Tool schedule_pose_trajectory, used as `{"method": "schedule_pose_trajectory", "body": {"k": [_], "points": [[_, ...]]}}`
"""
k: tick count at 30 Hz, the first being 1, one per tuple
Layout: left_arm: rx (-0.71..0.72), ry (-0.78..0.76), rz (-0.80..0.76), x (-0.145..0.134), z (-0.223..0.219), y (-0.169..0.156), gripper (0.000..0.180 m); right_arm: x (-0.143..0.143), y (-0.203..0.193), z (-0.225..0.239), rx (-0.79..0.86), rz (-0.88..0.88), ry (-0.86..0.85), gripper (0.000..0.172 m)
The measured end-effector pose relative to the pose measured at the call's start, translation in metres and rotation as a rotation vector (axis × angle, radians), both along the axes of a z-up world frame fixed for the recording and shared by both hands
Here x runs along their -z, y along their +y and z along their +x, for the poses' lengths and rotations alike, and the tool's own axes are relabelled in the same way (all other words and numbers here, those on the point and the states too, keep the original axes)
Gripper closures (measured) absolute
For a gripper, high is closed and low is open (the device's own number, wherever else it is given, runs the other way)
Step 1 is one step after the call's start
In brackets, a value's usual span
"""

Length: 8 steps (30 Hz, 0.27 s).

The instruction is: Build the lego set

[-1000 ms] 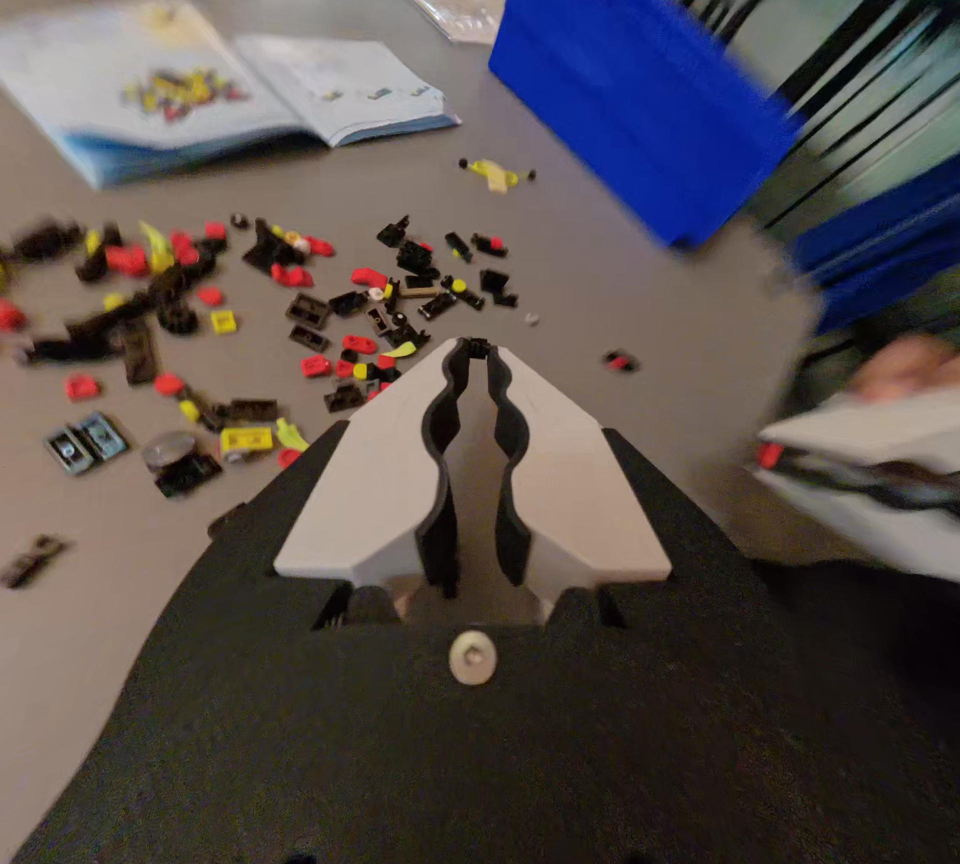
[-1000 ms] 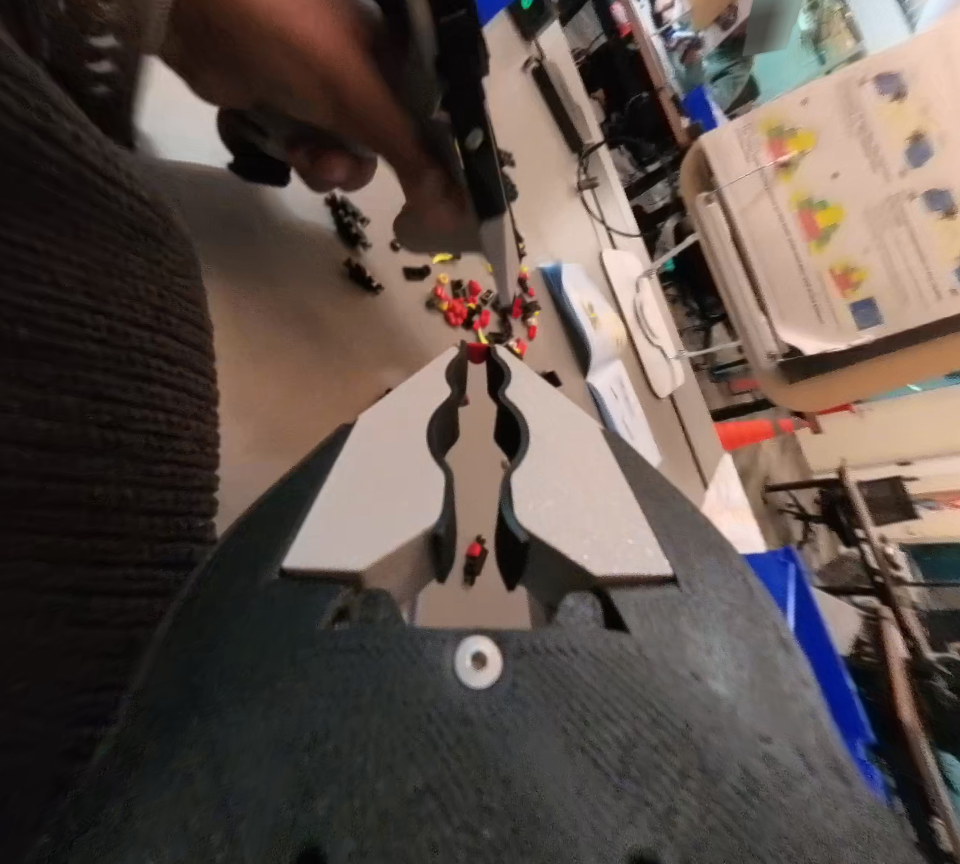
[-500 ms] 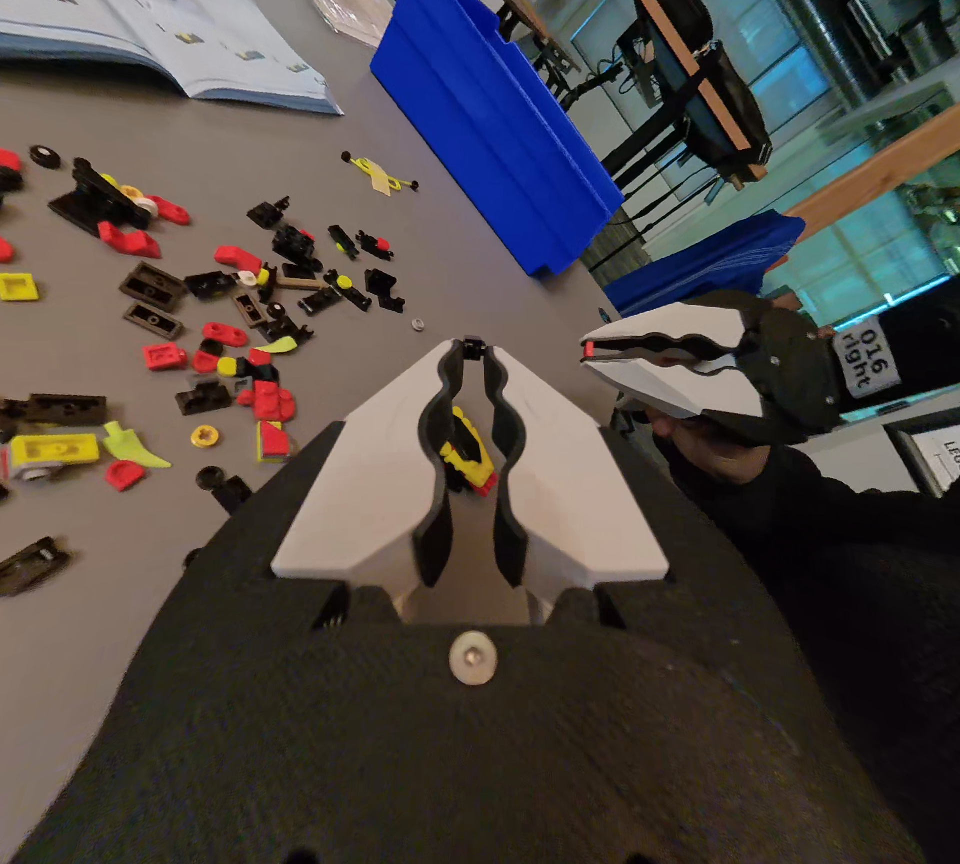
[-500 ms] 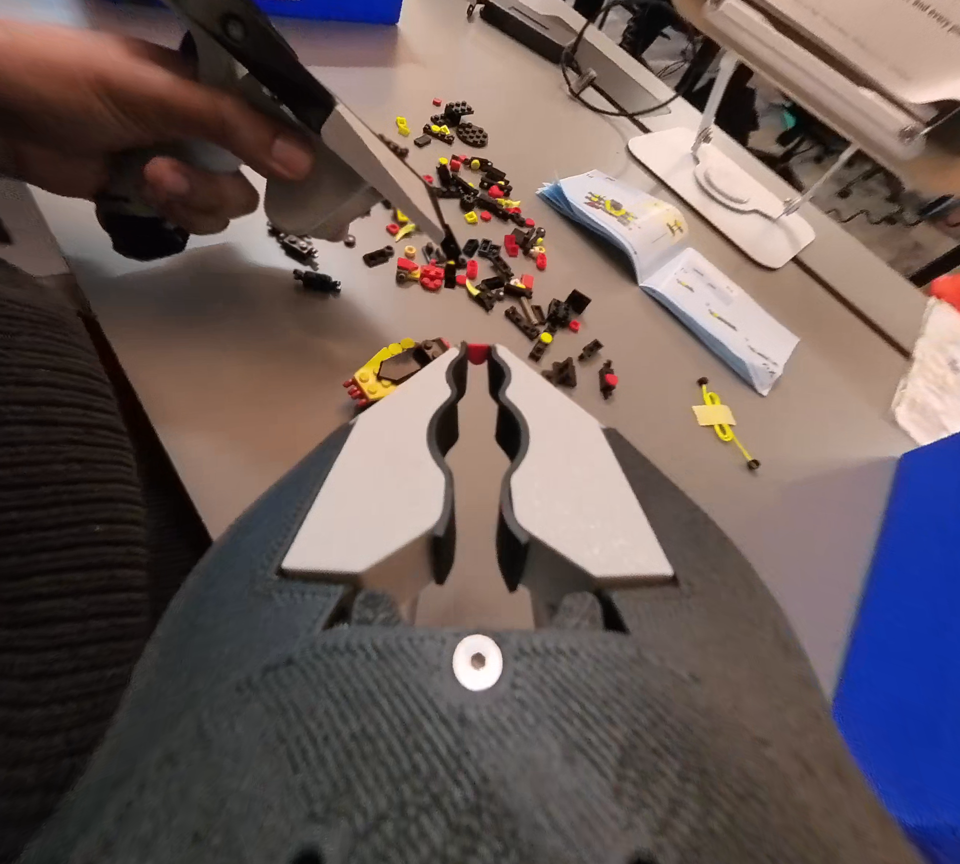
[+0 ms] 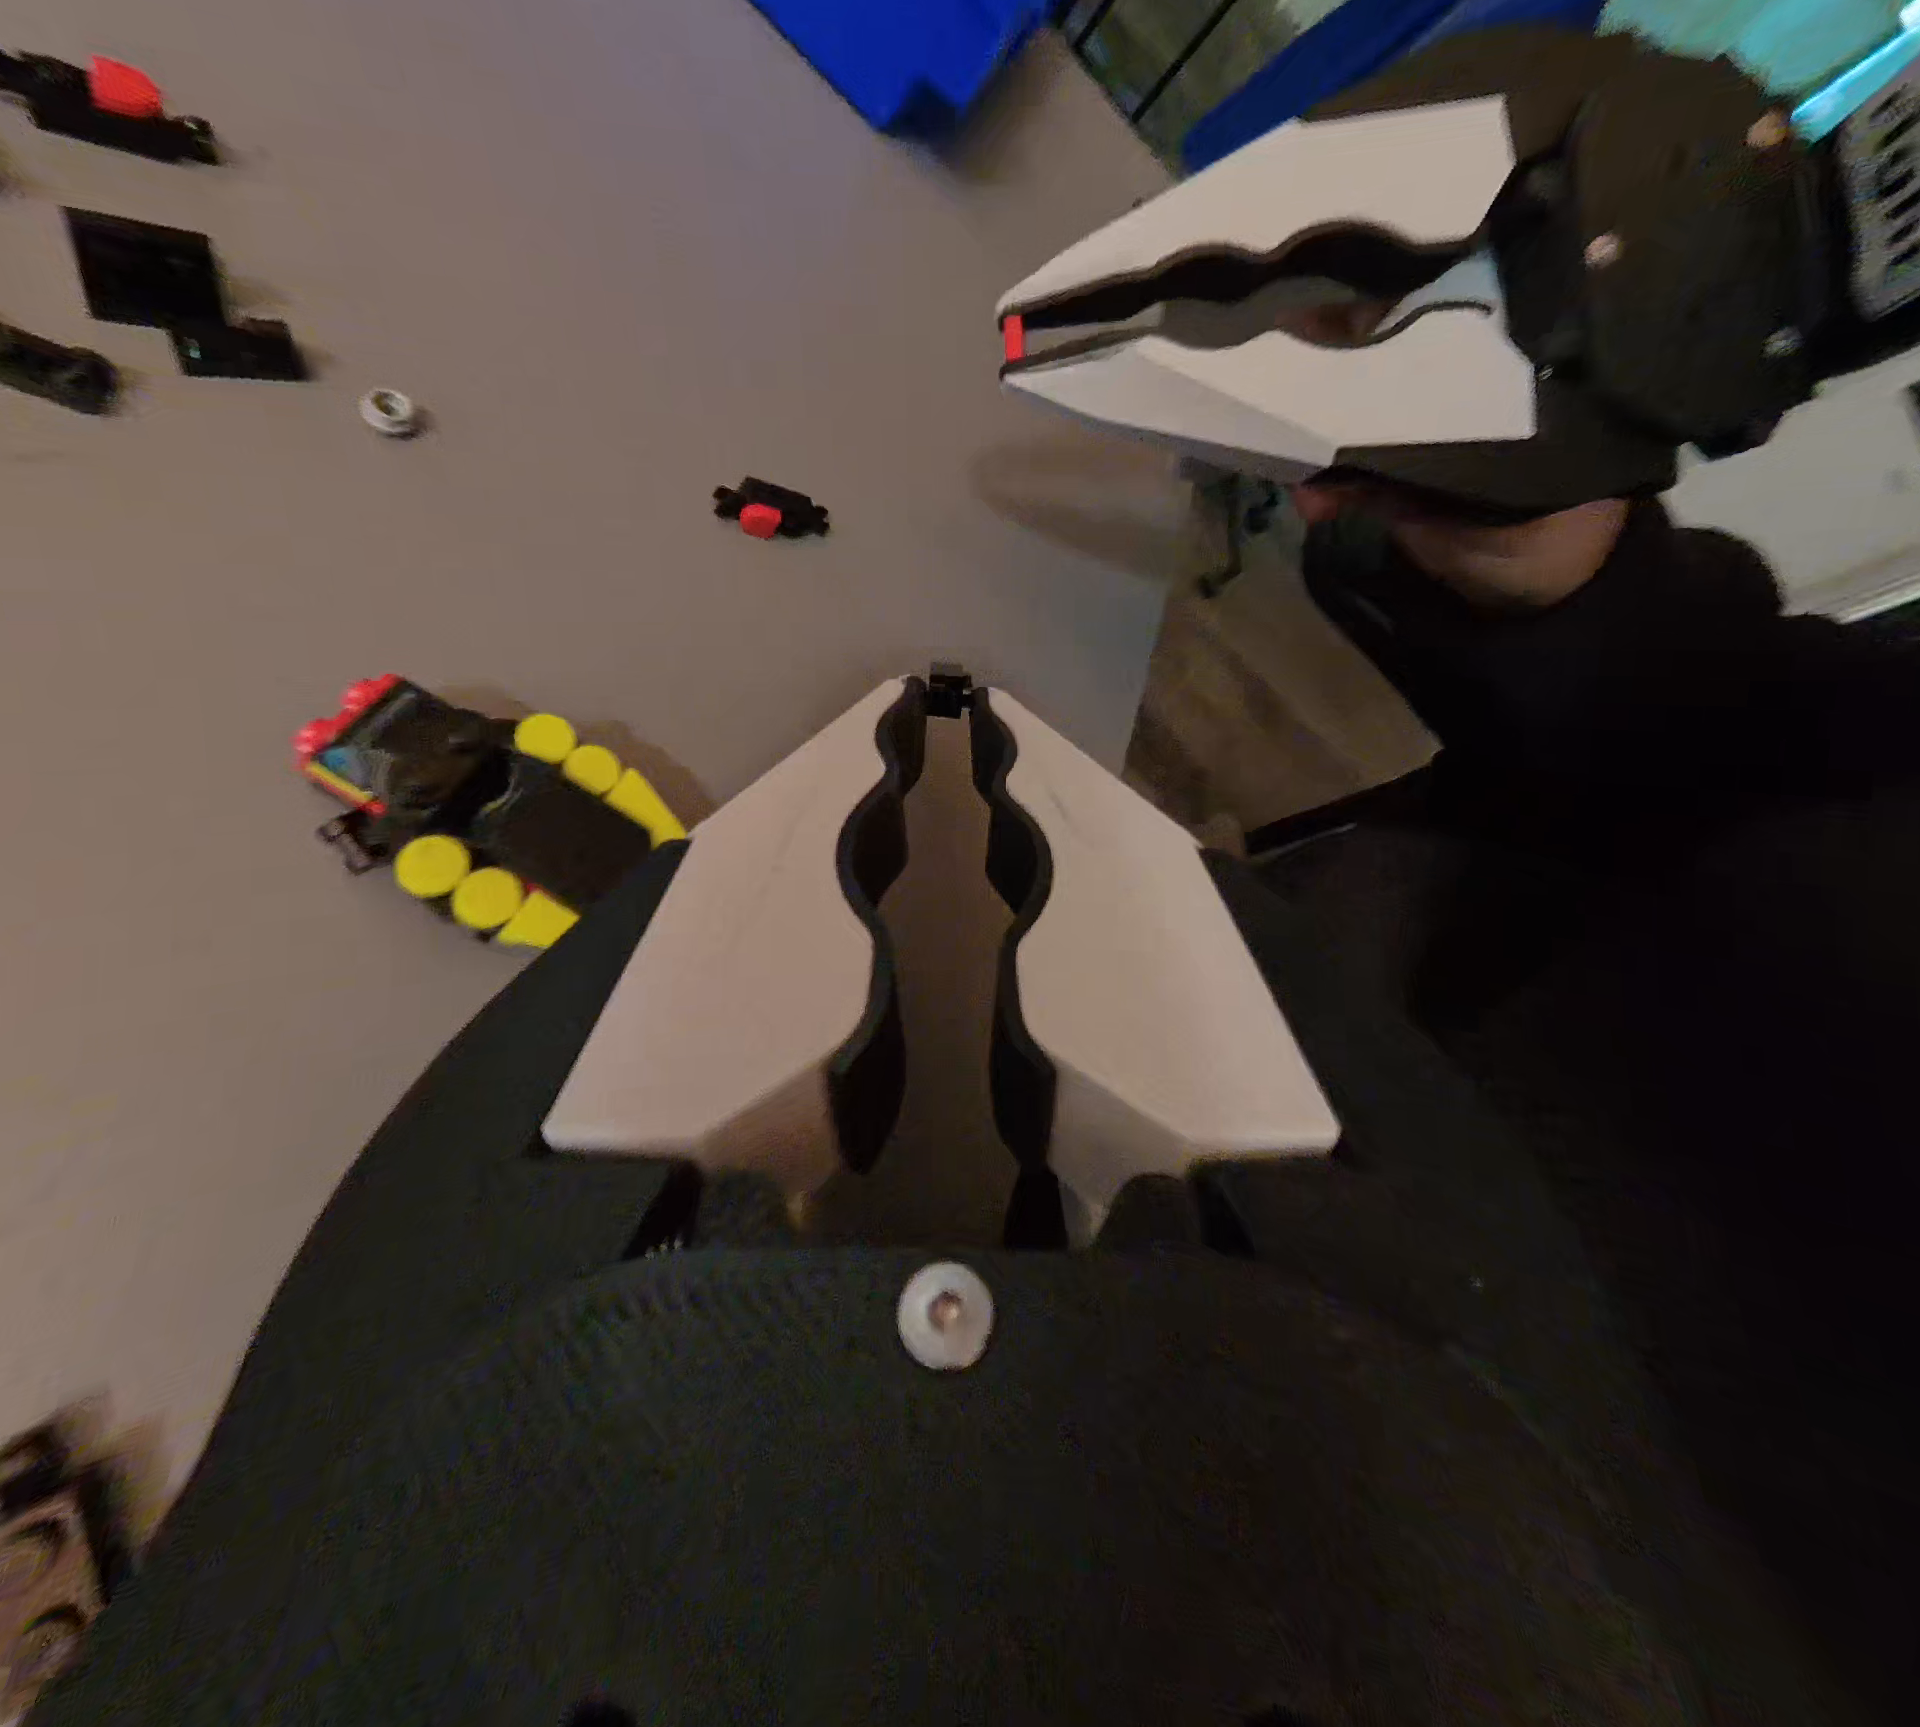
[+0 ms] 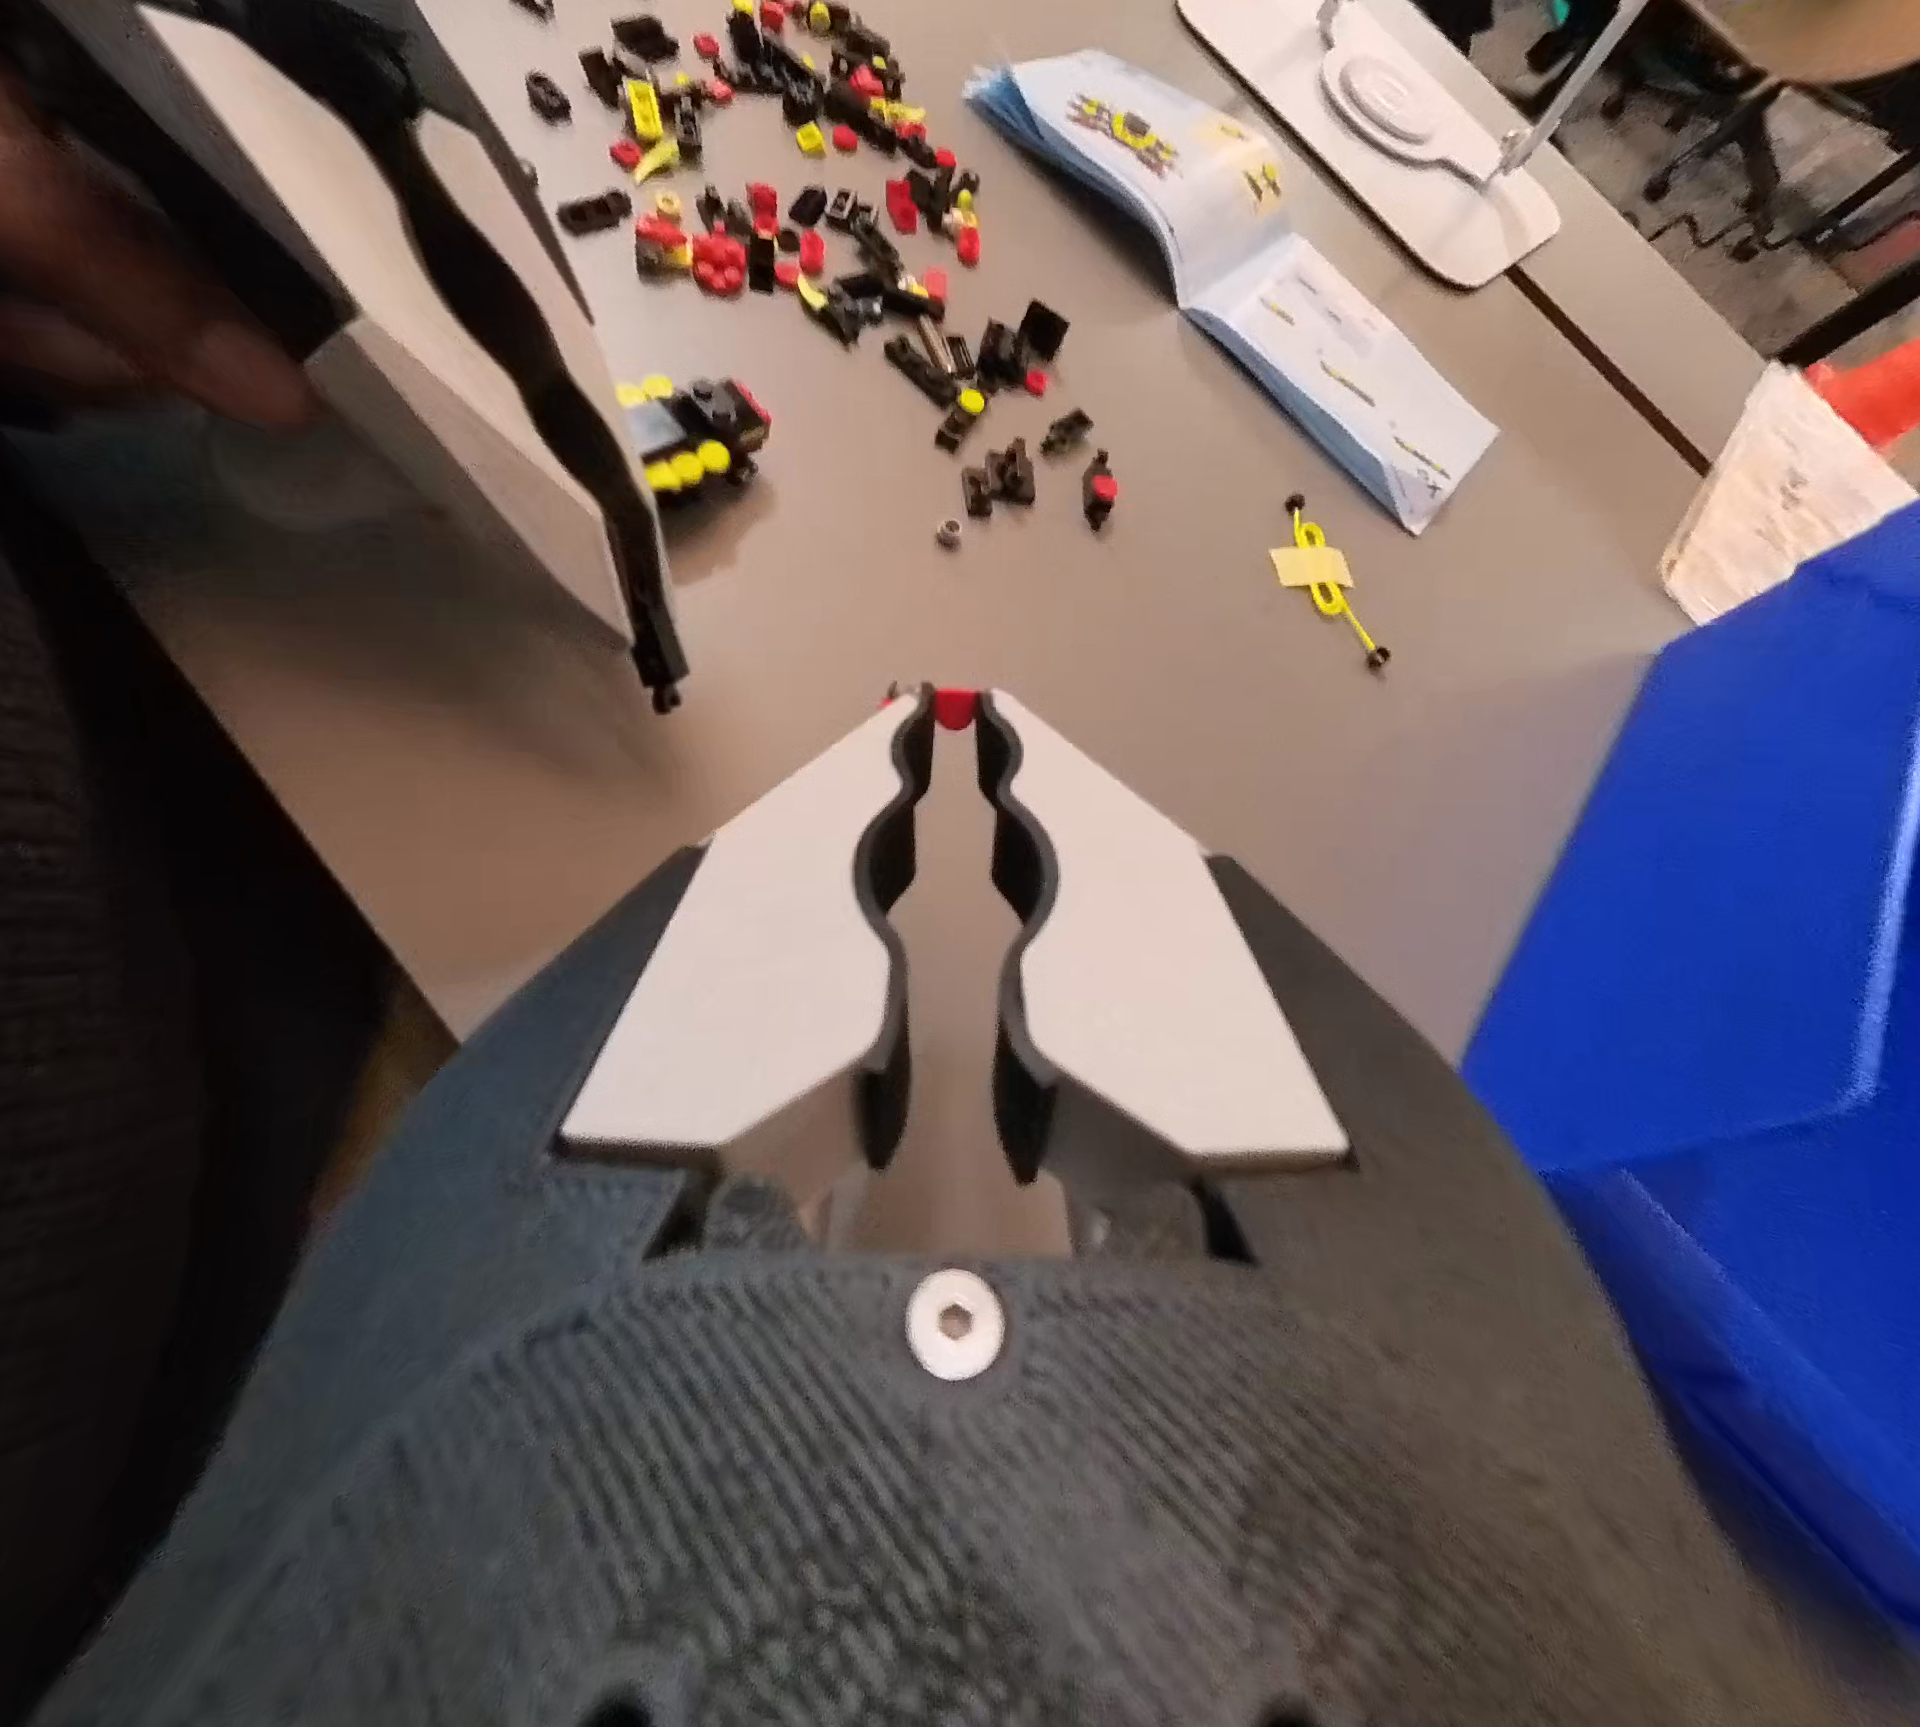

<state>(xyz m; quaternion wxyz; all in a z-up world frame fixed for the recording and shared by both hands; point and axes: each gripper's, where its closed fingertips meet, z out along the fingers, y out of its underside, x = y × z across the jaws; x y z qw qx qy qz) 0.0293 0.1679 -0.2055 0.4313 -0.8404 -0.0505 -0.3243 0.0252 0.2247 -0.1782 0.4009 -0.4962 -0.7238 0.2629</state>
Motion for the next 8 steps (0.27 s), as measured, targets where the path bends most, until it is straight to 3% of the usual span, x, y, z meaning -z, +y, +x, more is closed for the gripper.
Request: {"method": "schedule_pose_trajectory", "body": {"k": [3,8], "points": [[0.007,0.088,-0.052,0.014,0.009,0.004,0.174,0.001,-0.001,0.005,-0.014,-0.007,-0.006,0.166],[-0.029,0.073,-0.096,0.024,0.011,0.01,0.175,0.002,-0.01,0.005,-0.053,-0.173,0.002,0.166]]}}
